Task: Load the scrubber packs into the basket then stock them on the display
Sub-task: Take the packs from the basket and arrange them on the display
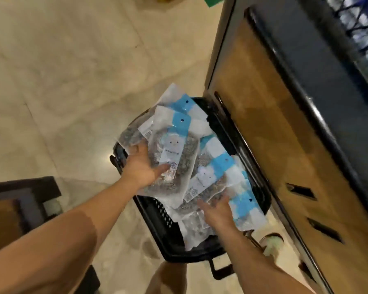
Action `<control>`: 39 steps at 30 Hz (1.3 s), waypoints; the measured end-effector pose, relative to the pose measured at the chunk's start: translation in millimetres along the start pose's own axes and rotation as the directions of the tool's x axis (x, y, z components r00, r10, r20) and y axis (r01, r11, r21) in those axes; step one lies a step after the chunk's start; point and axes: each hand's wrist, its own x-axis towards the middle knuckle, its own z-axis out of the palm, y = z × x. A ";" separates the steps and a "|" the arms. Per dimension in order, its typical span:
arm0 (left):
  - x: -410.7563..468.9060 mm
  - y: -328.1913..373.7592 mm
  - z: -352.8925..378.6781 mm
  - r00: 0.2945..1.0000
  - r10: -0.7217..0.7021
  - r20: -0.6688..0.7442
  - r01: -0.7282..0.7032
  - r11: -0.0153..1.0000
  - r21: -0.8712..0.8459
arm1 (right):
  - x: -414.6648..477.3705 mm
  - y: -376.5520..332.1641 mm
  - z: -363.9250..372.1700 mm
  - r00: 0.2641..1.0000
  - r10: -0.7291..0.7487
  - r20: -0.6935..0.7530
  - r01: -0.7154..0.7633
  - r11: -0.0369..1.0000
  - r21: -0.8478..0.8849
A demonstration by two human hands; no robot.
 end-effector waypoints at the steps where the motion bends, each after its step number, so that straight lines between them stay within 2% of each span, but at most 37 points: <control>1: 9.0 -4.6 6.5 1.000 0.002 -0.028 -0.001 0.999 0.042 | 8.0 -0.9 7.1 0.997 0.018 -0.076 -0.014 0.999 0.050; 4: 21.4 -12.8 17.5 0.994 -0.004 -0.105 0.010 0.998 0.057 | 18.6 -8.4 20.3 0.966 0.098 -0.240 -0.062 0.986 0.154; 7: 18.5 -5.4 17.2 0.987 -0.029 -0.161 0.042 0.996 0.081 | 18.0 -14.3 25.9 0.943 0.175 -0.282 -0.102 0.962 0.255; 9: 17.9 -0.4 16.4 0.990 -0.046 -0.131 0.056 0.996 0.071 | 14.0 -18.8 25.9 0.938 0.217 -0.272 -0.131 0.945 0.300; 13: 21.4 6.5 12.2 0.997 -0.068 0.031 0.072 0.988 -0.135 | 11.6 -29.9 20.1 0.948 0.256 -0.189 -0.168 0.908 0.385; 16: 16.1 6.1 8.4 0.994 -0.078 0.079 0.098 0.950 -0.298 | 9.2 -32.2 18.2 0.954 0.268 -0.135 -0.185 0.878 0.441; 20: -0.5 4.9 4.0 0.991 -0.086 0.104 0.123 0.889 -0.441 | -0.2 -28.5 15.1 0.978 0.150 -0.148 -0.064 0.880 0.470; 25: -35.6 1.2 -14.7 0.994 -0.077 0.079 0.107 0.837 -0.537 | -43.3 -29.8 -12.5 0.994 -0.067 -0.092 0.096 0.928 0.360; 29: -78.6 10.6 -48.7 0.998 -0.049 0.030 0.057 0.778 -0.626 | -93.6 -45.8 -41.5 0.970 -0.222 -0.095 0.240 0.933 0.269; 35: -172.1 77.0 -141.2 0.996 0.073 -0.046 -0.083 0.659 -0.747 | -203.4 -102.1 -110.4 0.856 -0.494 -0.151 0.515 0.841 0.165; 39: -256.2 154.9 -209.3 0.966 0.227 -0.126 -0.242 0.616 -0.749 | -291.4 -141.9 -172.5 0.704 -0.665 -0.250 0.707 0.692 0.148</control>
